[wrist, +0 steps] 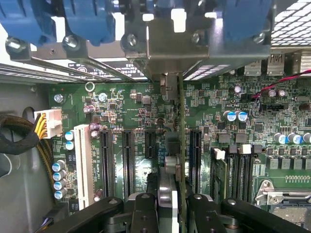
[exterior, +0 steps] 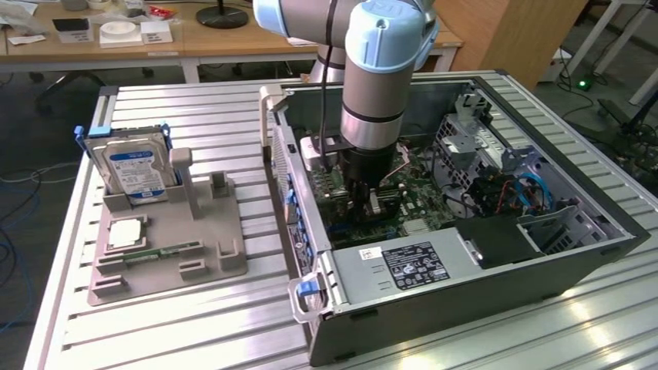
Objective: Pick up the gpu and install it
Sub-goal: 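Insert the gpu into the slot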
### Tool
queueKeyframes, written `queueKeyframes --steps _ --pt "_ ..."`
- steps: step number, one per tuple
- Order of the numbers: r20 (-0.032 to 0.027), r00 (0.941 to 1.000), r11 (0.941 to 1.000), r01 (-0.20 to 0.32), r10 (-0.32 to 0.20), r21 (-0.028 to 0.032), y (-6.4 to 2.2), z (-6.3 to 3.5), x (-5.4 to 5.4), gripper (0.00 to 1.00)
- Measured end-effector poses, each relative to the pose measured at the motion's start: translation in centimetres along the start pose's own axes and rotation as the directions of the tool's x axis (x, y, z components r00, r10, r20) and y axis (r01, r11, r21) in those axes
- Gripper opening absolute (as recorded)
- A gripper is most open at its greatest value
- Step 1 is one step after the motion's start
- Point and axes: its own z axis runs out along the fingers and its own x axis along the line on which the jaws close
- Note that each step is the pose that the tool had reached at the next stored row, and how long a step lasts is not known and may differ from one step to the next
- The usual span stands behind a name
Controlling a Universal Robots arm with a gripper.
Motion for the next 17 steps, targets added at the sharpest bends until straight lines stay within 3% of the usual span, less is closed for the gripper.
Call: queueKeyframes --steps 10,13,17 --pt "0.0013 1.0 1.0 0.0 0.0 0.0 0.01 0.04 -0.02 0.29" --pt "0.0005 1.0 1.0 0.0 0.0 0.0001 0.01 0.02 -0.01 0.37" --pt "0.0002 1.0 1.0 0.0 0.0 0.0 0.0 0.01 0.0 0.37"
